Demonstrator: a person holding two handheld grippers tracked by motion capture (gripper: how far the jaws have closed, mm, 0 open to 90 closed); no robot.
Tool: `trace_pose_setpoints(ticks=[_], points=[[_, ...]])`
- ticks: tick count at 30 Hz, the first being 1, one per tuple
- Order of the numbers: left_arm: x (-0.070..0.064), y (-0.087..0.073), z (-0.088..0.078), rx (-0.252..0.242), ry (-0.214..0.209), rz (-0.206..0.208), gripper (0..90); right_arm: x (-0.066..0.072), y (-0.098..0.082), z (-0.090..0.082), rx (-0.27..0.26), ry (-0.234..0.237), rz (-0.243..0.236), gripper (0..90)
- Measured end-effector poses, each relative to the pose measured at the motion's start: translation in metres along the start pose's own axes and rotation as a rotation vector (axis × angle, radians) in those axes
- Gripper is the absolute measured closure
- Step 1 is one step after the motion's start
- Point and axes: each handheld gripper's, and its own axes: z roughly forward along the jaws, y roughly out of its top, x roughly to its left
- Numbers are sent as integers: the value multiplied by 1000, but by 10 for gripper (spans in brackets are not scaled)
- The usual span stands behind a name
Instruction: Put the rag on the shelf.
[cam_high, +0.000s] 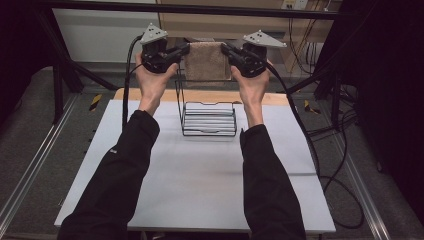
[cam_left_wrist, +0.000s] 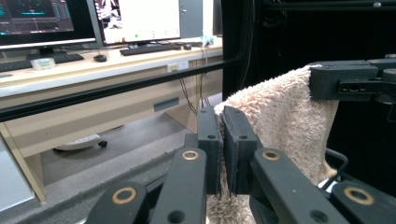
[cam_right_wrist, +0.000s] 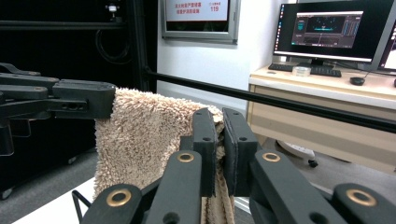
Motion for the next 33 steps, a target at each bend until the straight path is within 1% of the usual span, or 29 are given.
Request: trace_pose_setpoints(ticks=[3,5,7,9,10,11,14,17,20,22,25,29,33], points=[[-2,-4,-1,8,-9,6,858,1,-5,-3,2,4,0,849],[-3,-5,-2,14,-9,17,858,1,-8,-4,5,4,-1,849],[-5,-8,-3,17,-24,12,858,1,-11,-6,13,5,6,849],[-6,-12,-4,25,-31,17,858,1,-14,-8,22,9,9,848],[-7,-14,-4,25,-36,10,858,1,-16,-9,25,10,10,848],[-8,-16,-4,34,-41,10,858,1,-18,-10,30,11,9,848],[-10,-21,-6,43,-45,21,858,2,-22,-12,47,13,4,847],[-11,-24,-8,50,-55,25,858,3,-26,-14,50,22,-1,846],[-14,-27,-10,60,-58,36,857,3,-30,-16,58,29,7,844],[-16,-28,-13,57,-69,35,857,2,-32,-18,62,38,14,844],[-17,-30,-16,61,-75,33,856,4,-33,-21,69,43,-3,844],[-18,-32,-20,71,-94,26,853,7,-33,-25,79,50,-20,841],[-21,-35,-25,89,-101,35,849,11,-35,-30,101,60,-47,839]])
